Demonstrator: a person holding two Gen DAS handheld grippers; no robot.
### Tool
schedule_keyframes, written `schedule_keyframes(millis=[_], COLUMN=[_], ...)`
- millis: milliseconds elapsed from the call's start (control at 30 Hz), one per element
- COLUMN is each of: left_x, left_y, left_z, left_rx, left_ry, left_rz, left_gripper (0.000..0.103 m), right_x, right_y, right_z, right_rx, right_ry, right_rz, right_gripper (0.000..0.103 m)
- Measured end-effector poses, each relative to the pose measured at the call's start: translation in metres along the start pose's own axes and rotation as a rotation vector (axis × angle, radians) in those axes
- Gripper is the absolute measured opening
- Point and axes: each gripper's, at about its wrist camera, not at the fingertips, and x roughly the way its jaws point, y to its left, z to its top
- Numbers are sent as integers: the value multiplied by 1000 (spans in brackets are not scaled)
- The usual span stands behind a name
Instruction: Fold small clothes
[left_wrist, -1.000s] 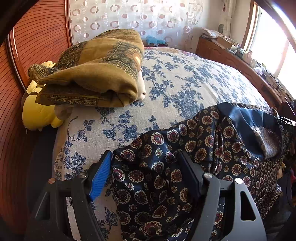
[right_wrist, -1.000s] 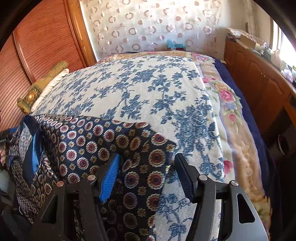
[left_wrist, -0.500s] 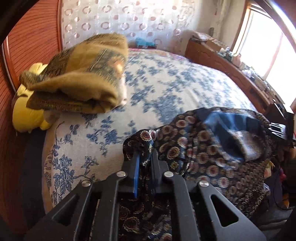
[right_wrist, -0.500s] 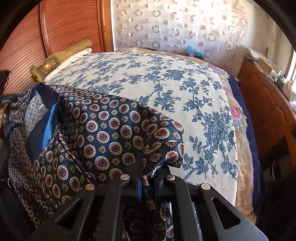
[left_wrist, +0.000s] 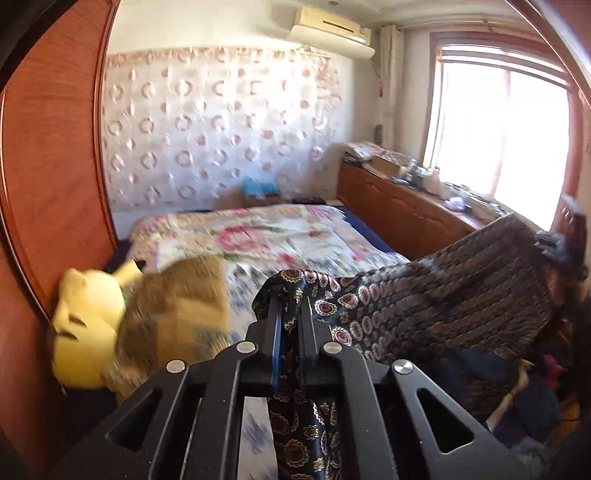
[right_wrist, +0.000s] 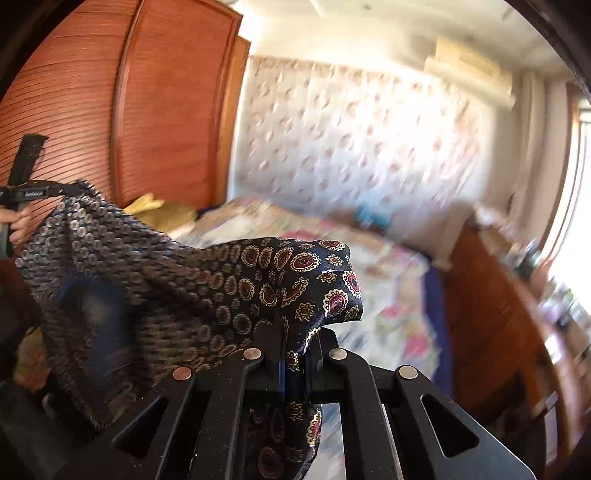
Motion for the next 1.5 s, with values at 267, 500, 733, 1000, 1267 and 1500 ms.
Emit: schedule_keyframes(millis=[267, 500, 733, 1000, 1267, 1500], left_x=[114, 140, 144, 174, 204, 205], left_y=[21, 16, -22, -72, -100, -104], left_z=[23, -22, -61, -107, -132, -139], left_rx=[-23, -8, 35, 75, 105, 123], left_ry=[49, 158, 224, 332, 398, 366], left_rz=[85, 38, -1, -37, -57, -21], left_gripper=[23, 68, 71, 71, 71, 77], right_x=[142, 189, 197, 190, 183, 181], right_y=[-72, -55, -41, -25, -24, 0], right_z=[31, -33, -69, -121, -146, -164], right_rx=[120, 155, 155, 187, 221, 207], right_ry=[245, 338, 367, 401, 392, 357], right_rz=[-215, -158, -23, 85, 66, 37], right_gripper=[30, 44, 46, 46, 46, 56])
